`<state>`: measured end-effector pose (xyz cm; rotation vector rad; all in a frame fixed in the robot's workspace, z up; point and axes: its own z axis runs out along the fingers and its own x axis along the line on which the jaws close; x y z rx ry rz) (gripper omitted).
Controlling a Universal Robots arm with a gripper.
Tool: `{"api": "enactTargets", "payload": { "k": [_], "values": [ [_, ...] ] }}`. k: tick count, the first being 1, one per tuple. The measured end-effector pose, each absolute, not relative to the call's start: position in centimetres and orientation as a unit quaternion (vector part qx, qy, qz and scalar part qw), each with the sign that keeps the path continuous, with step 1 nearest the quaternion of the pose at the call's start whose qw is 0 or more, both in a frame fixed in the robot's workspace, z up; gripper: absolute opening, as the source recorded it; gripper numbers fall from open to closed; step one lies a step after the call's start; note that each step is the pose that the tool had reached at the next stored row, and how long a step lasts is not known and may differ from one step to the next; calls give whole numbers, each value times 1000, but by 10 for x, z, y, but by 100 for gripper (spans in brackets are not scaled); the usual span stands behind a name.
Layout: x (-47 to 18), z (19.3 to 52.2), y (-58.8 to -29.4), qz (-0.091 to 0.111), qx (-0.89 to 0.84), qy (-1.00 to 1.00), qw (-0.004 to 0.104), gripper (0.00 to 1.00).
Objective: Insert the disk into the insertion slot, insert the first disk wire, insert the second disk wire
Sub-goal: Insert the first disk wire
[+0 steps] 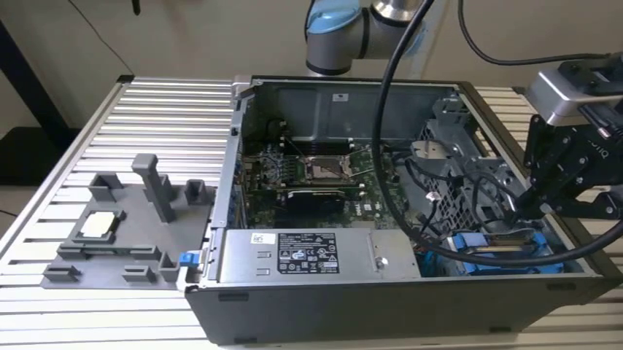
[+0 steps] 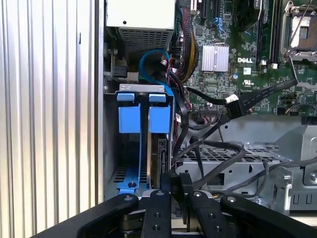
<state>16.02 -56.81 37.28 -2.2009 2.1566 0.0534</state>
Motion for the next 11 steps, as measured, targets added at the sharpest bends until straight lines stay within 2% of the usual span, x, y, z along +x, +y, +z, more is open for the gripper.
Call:
{"api": "enactTargets", "payload": {
  "k": [11],
  "values": [
    [161, 364, -569, 20, -713, 700, 28, 19]
  ]
}}
